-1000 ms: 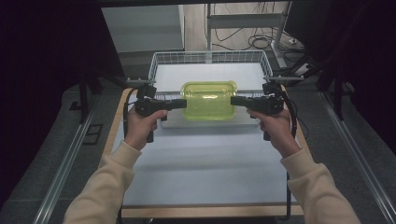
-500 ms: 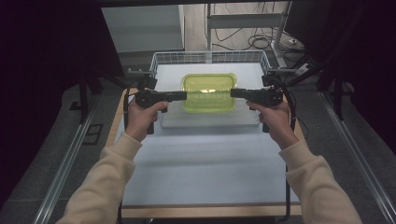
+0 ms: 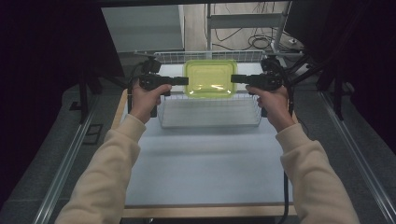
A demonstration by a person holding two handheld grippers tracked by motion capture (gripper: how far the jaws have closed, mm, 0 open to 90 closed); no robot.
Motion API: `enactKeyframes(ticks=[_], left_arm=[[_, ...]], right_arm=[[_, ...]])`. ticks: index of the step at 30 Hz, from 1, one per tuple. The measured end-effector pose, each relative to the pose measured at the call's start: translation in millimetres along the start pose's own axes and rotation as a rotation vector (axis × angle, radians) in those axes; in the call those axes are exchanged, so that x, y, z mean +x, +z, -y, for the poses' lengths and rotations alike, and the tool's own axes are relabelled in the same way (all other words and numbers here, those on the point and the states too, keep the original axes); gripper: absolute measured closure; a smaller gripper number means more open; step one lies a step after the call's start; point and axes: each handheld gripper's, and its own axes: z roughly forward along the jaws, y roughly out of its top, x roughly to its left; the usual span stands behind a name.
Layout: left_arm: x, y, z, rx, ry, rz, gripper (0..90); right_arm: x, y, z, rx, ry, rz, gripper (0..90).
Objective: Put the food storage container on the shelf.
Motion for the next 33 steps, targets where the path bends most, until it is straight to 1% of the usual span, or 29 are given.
enactKeyframes(ticks=[3,4,8,9,10,11,12,14,15,16,17,20,21,22,23,24,25,27,28,31,33], left_arm=[[3.2,3.0,-1.8,0.012,-0.003,-0.004,81.0],[4.8,4.6,-2.8,0.016,-0.005,-0.008,80.9],[10.5,9.8,-8.2,0.020,-0.022,-0.020,80.8],[11.5,10.6,-10.0,0.022,-0.022,-0.022,80.8],[13.0,12.5,-13.5,0.024,-0.031,-0.021,80.8],[13.0,12.5,-13.5,0.024,-0.031,-0.021,80.8],[14.7,15.3,-16.6,0.028,-0.042,-0.025,80.8],[15.9,16.2,-17.8,0.035,-0.042,-0.028,80.7],[17.8,17.8,-19.5,0.039,-0.051,-0.031,80.7],[19.7,19.0,-20.7,0.041,-0.060,-0.031,80.8],[21.4,20.2,-21.8,0.041,-0.068,-0.033,80.8],[25.8,24.6,-23.9,0.047,-0.078,-0.044,80.8],[25.8,24.6,-23.9,0.047,-0.078,-0.044,80.8],[27.6,27.6,-23.9,0.044,-0.094,-0.051,80.7],[27.6,27.6,-23.9,0.044,-0.094,-0.051,80.5],[29.3,28.5,-24.0,0.036,-0.105,-0.043,80.5],[30.9,29.1,-24.7,0.033,-0.114,-0.039,80.5],[33.6,30.4,-26.2,0.028,-0.119,-0.034,80.5],[35.0,32.6,-28.8,0.021,-0.127,-0.045,80.4],[36.7,35.3,-31.2,0.014,-0.135,-0.054,80.1],[40.9,37.6,-32.8,0.005,-0.158,-0.049,79.8]], right_arm=[[-2.1,2.0,-2.6,0.006,0.004,0.009,80.4],[-3.9,4.3,-4.7,0.011,0.012,0.011,80.4],[-6.5,7.8,-7.3,0.019,0.022,0.018,80.5],[-8.3,9.6,-8.7,0.020,0.028,0.019,80.5],[-11.4,11.7,-11.4,0.023,0.043,0.018,80.4],[-11.4,11.7,-11.4,0.023,0.043,0.018,80.4],[-15.3,14.3,-15.3,0.028,0.061,0.020,80.2],[-18.0,16.8,-18.1,0.033,0.070,0.027,80.1],[-18.0,16.8,-18.1,0.033,0.070,0.027,80.1],[-21.8,21.3,-20.8,0.038,0.086,0.032,80.0],[-21.8,21.3,-20.8,0.038,0.086,0.032,80.0],[-29.5,29.2,-23.4,0.055,0.117,0.037,79.8],[-29.5,29.2,-23.4,0.055,0.117,0.037,79.8],[-32.7,32.9,-23.6,0.057,0.126,0.041,79.5],[-32.7,32.9,-23.6,0.057,0.126,0.041,79.5],[-35.9,35.1,-23.8,0.043,0.136,0.031,79.5],[-35.9,35.1,-23.8,0.043,0.136,0.031,79.5],[-37.7,37.0,-24.5,0.036,0.141,0.029,79.5],[-38.4,39.1,-25.4,0.031,0.140,0.035,79.4],[-39.2,41.5,-26.5,0.021,0.130,0.049,79.3],[-40.7,44.4,-27.9,0.014,0.134,0.054,79.0]])
